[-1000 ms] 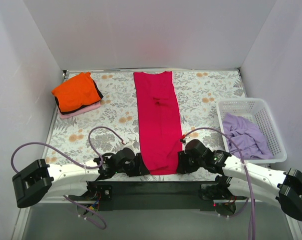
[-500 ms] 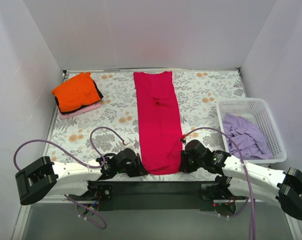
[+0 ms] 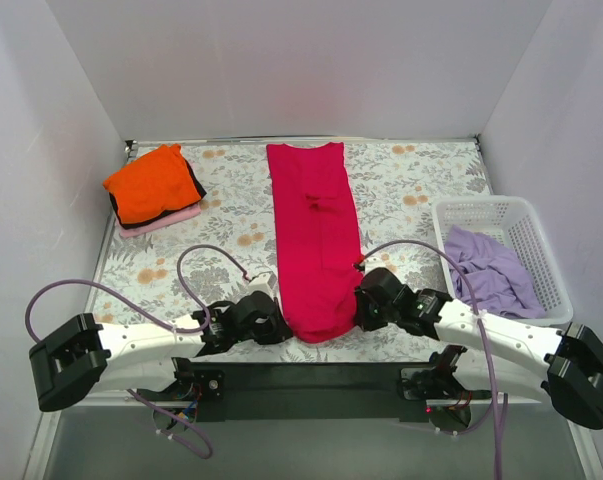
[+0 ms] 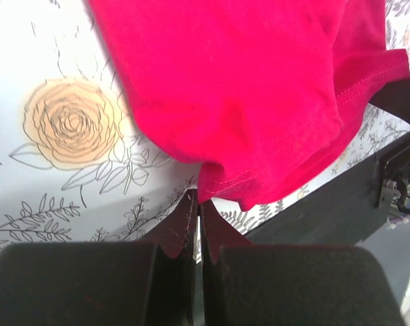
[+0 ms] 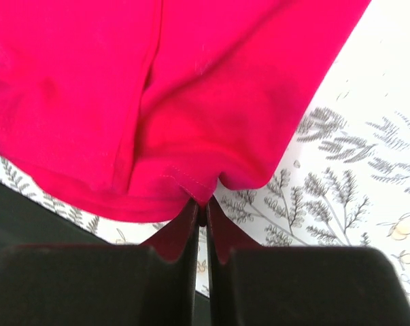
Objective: Fold and stack the t-shirts
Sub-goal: Fold the tshirt
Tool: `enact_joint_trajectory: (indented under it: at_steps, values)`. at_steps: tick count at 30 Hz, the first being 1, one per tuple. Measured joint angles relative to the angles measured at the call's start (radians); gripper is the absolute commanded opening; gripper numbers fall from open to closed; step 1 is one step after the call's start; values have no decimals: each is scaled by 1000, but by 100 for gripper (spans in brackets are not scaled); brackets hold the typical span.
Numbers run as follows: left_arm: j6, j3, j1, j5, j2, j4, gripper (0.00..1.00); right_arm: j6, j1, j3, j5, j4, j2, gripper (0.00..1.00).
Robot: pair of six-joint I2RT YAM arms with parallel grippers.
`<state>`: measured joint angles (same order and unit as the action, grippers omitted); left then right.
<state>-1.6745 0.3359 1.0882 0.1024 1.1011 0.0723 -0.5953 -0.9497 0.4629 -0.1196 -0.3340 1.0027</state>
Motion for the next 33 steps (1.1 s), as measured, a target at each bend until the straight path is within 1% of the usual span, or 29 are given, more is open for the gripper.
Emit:
enact_joint_trajectory:
  at_steps: [5, 11, 15, 19, 24, 29, 33]
  values:
    - [35, 18, -36, 18, 3, -16, 0, 26, 0, 56, -58, 1, 50, 1]
    - [87, 48, -101, 13, 65, -58, 0, 61, 1, 121, -120, 1, 108, 1]
    - [127, 59, -185, -16, 92, -109, 0, 89, 13, 164, -149, 16, 168, 1]
    - [167, 87, -254, -37, 131, -126, 0, 119, 33, 200, -172, 37, 231, 1]
    - [234, 172, -304, -71, 206, -144, 0, 160, 76, 244, -185, 64, 294, 1]
    - [301, 278, -371, -115, 330, -164, 0, 207, 151, 313, -184, 92, 370, 1]
    - [346, 360, -436, -142, 433, -162, 0, 238, 212, 389, -172, 124, 461, 1]
